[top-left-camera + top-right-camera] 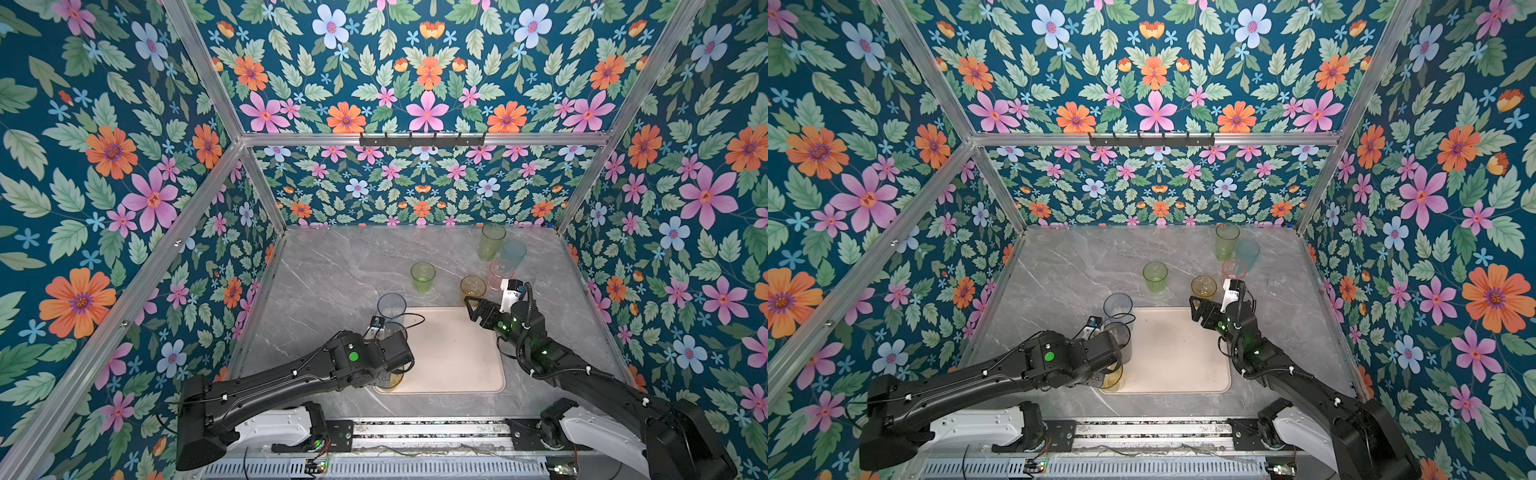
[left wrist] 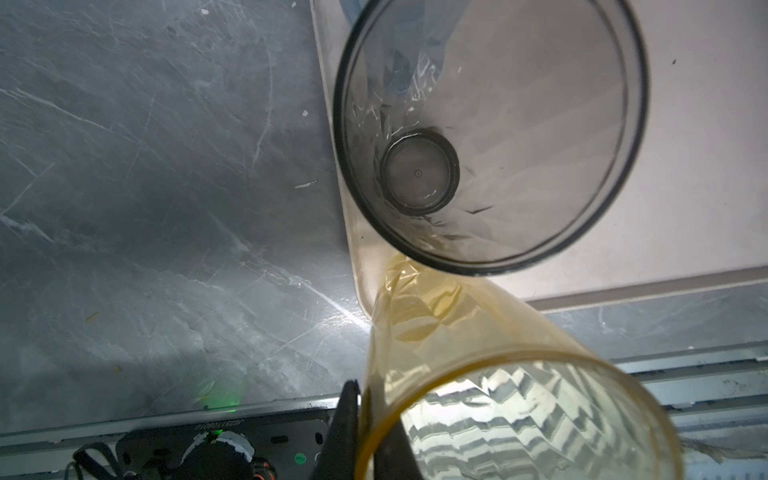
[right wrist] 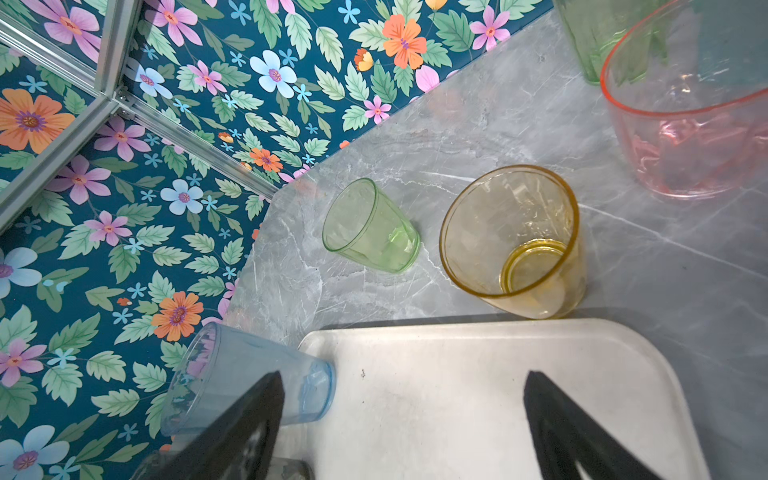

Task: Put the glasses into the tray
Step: 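Lower the yellow glass onto the tray beside the grey glass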

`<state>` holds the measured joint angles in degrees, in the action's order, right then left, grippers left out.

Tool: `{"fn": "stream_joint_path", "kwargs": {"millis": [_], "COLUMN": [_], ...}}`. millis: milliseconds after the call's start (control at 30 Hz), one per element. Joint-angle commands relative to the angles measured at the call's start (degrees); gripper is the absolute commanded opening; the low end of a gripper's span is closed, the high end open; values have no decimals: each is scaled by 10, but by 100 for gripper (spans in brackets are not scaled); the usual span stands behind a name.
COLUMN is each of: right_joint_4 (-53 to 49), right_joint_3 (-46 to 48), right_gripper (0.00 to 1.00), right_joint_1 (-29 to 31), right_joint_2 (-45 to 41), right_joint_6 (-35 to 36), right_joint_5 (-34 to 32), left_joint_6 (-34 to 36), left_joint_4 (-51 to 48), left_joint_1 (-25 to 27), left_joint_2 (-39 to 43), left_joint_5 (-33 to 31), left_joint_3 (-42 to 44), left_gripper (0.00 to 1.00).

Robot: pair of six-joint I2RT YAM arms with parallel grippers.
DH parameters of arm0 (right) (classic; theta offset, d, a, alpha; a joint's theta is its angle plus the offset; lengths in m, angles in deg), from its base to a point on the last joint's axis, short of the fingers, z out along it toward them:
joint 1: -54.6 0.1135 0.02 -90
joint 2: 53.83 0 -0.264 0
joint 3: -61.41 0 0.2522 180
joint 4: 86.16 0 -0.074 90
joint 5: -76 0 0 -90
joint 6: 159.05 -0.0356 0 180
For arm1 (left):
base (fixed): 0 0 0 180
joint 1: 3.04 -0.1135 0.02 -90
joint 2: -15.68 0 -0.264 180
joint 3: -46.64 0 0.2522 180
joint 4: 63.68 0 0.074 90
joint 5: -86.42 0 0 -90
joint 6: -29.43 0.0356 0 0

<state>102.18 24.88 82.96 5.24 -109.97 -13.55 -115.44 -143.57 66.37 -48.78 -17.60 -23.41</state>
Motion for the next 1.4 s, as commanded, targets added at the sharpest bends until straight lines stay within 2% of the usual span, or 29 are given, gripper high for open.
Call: {"fn": "stream_joint_path", "kwargs": {"millis": [0,1033,1367], "right_joint_4": [6,4,4], "right_joint_3": [0,-3,-3], "right_gripper": [92,92,91], "right_joint_1": [0,0,0], "right_joint_2": [0,2,3], "right_joint_6": [-7,-7,-7], "right_joint_5": [-4,-5,-4], "left_joint_6": [17,47,55], "left_joint_4": [16,49,42], "left_joint_1": [-6,-36,-36], "left_joint_2": [-2,-15,-30], "left_joint_5": [1,35,34], "left_joint_3": [3,26,12], "left_gripper": [0,0,14]}}
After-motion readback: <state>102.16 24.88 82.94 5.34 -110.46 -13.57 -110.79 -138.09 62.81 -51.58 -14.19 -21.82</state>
